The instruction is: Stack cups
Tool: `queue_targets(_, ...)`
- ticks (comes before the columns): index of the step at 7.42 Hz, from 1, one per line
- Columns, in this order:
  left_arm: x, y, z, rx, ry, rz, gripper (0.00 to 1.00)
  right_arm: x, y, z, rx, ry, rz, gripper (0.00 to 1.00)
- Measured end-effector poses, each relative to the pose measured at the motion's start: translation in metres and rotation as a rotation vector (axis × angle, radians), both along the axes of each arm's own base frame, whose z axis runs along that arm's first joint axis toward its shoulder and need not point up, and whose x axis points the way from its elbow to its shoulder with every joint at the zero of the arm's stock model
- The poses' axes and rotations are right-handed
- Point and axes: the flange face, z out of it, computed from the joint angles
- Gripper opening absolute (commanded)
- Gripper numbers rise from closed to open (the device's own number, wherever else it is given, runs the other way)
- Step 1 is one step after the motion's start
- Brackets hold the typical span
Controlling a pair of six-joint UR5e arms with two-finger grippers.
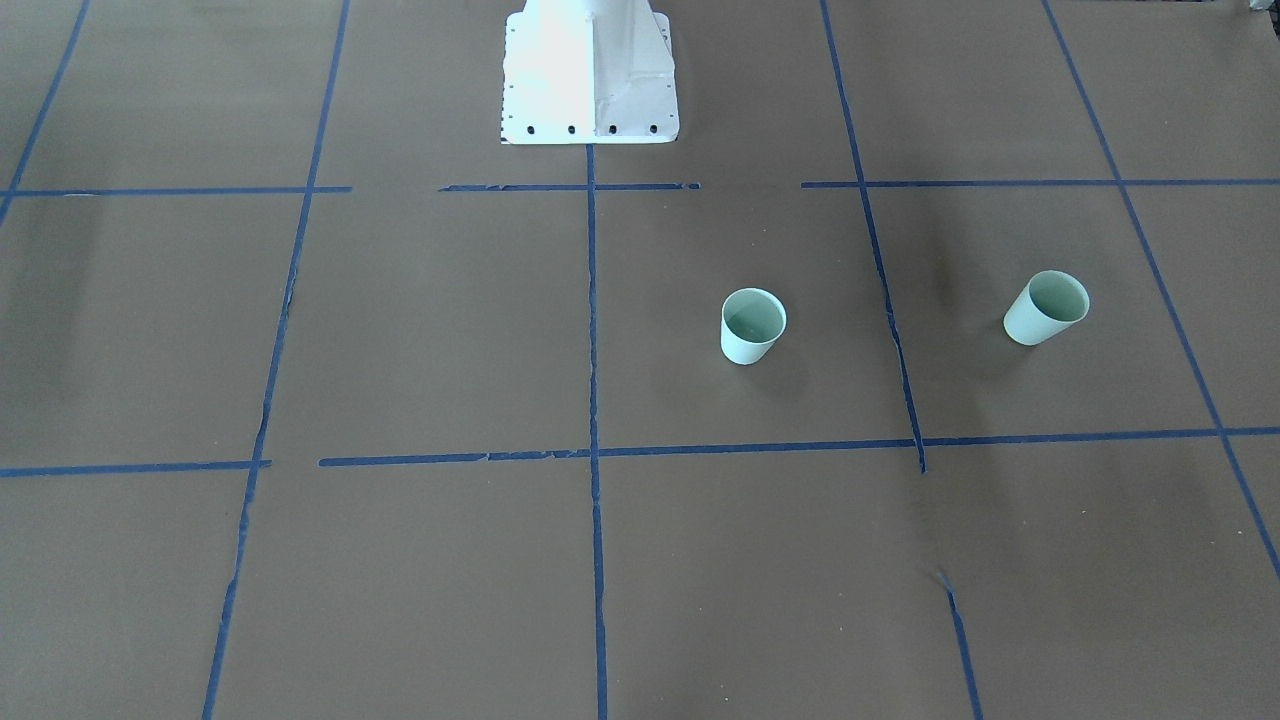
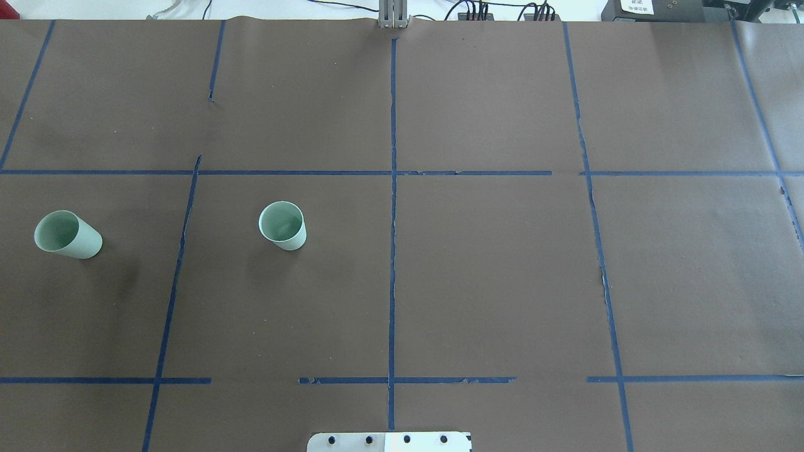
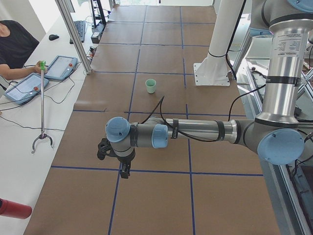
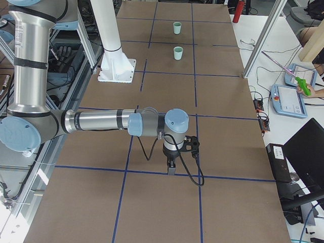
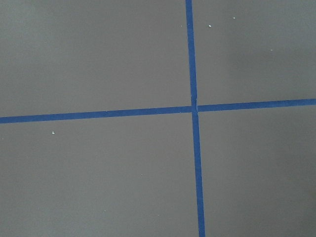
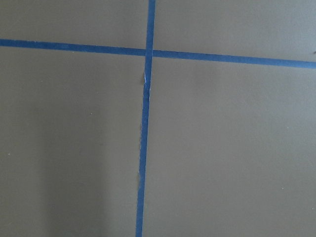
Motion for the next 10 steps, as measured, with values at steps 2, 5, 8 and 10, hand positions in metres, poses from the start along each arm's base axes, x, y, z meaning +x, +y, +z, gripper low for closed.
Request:
queue_targets(2,0.0,0.0,0.0,0.008,-0.001,0.003,1.0,0.0,0.0,0.0,0.0,0.0,0.0,1.0)
queue_targets(5,0.001,-0.008,-0.021,0.051,-0.001,0.002,1.0,0.0,0.0,0.0,0.0,0.0,0.0,1.0)
queue_targets(8,0.004,-0.012,-0.054,0.102,0.002,-0.019,1.0,0.0,0.0,0.0,0.0,0.0,0.0,1.0)
queue_targets(10,0.04,-0.008,-0.065,0.048,0.026,-0.089,1.0,0.0,0.0,0.0,0.0,0.0,0.0,1.0)
